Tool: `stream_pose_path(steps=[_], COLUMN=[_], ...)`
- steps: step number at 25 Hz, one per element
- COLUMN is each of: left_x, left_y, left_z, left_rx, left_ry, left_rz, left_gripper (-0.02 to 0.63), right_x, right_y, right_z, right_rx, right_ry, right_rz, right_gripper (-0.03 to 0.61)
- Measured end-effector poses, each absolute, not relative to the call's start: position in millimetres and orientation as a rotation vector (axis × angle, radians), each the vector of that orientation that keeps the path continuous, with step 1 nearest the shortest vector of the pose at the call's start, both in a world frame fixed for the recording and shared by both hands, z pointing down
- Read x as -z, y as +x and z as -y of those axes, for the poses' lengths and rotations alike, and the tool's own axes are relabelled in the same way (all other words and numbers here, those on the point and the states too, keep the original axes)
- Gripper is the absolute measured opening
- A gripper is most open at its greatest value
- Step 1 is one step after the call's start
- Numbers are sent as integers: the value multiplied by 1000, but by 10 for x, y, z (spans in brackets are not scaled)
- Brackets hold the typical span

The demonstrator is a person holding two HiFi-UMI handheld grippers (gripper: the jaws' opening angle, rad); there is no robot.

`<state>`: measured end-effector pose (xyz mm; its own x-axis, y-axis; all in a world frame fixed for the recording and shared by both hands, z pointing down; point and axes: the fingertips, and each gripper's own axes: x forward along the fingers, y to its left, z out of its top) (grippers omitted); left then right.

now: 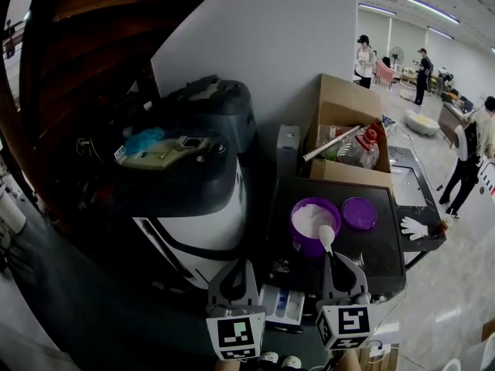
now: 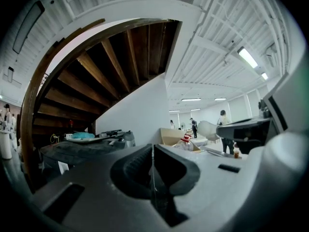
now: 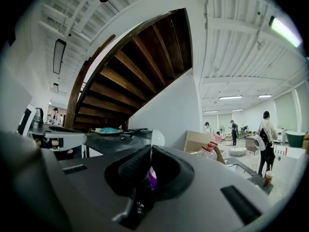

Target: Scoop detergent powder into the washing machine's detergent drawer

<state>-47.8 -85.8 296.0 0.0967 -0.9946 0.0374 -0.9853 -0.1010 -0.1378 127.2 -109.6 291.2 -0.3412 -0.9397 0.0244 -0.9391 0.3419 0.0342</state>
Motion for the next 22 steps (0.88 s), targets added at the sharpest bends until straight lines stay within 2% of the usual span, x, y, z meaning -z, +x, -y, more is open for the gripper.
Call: stream_pose_path(steps=[22], left_x=[-2917], left_y=[-424], left_z=[729], left_rx=[163], left_ry=[-2261], left_rz=[-2071], left_gripper=[15], right_x=[-2934], right_y=[1308], right_z=[997], right_rx=[13], right_ry=[1747], right_rz=[2558], right_gripper=[21])
